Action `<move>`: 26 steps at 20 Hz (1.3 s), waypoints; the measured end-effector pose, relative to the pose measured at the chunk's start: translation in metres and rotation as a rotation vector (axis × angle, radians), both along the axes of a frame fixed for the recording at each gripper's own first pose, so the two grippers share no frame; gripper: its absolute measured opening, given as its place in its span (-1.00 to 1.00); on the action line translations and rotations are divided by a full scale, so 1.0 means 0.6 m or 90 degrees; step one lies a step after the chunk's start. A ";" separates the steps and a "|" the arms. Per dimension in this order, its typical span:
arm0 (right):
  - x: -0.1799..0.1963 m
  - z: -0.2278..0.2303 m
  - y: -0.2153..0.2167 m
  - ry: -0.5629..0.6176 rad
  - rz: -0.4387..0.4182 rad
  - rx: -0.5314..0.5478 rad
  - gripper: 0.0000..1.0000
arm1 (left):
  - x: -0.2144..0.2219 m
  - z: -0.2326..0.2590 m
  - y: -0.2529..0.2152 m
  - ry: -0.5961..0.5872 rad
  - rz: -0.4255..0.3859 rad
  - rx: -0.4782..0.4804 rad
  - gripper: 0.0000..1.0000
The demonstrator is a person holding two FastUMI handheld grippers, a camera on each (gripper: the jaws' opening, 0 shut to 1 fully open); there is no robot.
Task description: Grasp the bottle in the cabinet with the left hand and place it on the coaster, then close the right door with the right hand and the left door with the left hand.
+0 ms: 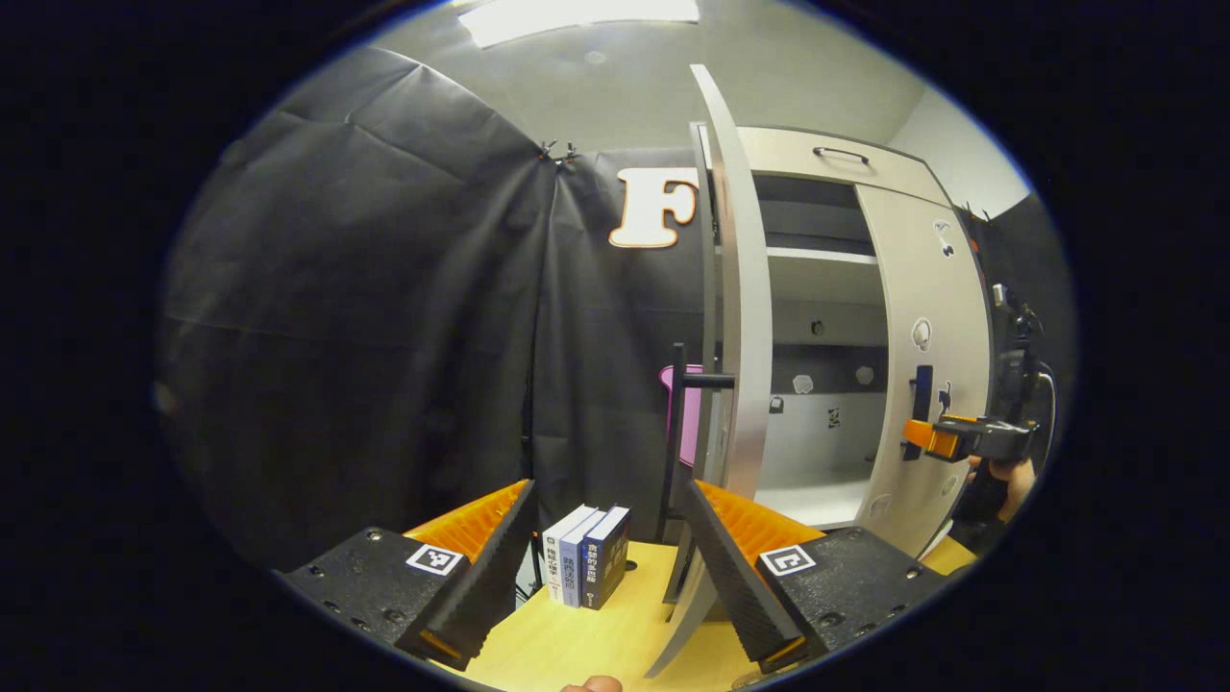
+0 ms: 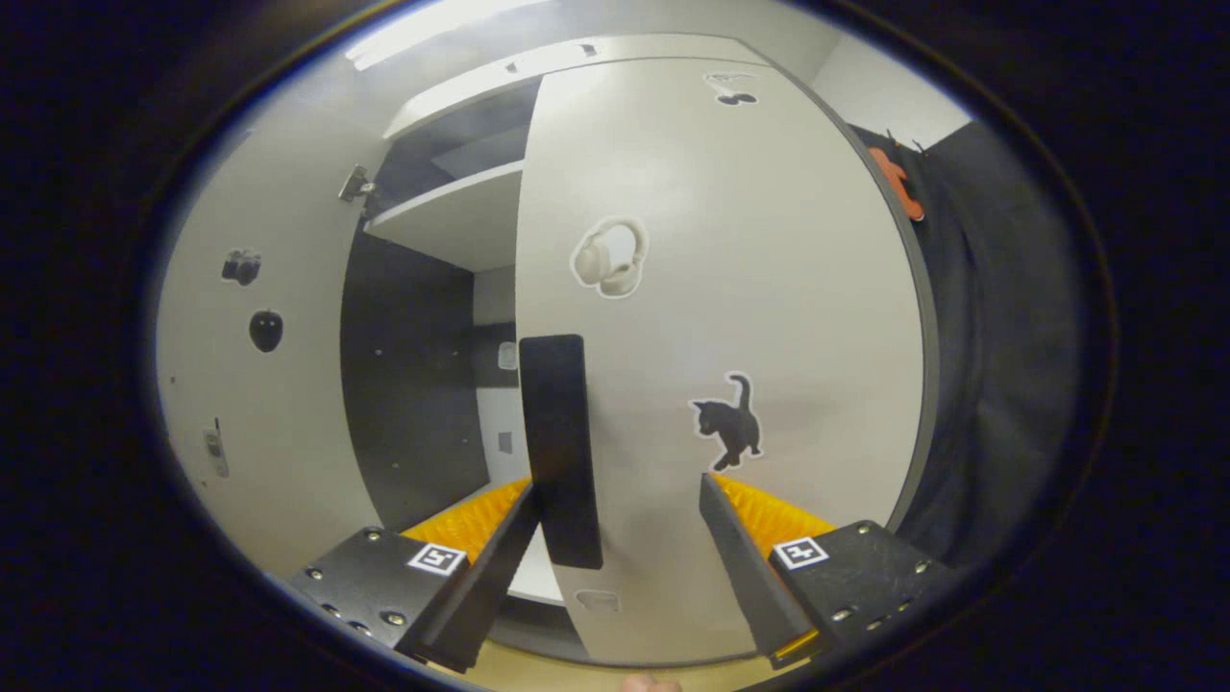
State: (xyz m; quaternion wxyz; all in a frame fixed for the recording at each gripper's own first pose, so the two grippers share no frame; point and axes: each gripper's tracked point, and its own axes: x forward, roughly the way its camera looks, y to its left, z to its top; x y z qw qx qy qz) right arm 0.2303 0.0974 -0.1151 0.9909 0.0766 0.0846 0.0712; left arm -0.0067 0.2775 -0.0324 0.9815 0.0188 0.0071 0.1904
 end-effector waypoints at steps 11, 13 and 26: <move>-0.057 0.032 -0.060 -0.055 -0.011 -0.050 1.00 | 0.036 -0.011 -0.082 -0.002 -0.166 -0.074 0.74; -0.060 0.032 -0.066 -0.053 -0.013 -0.053 1.00 | 0.047 -0.012 -0.111 0.002 -0.196 -0.073 0.74; -0.095 0.024 -0.164 -0.035 -0.071 -0.066 1.00 | 0.134 -0.035 -0.228 0.020 -0.306 -0.075 0.63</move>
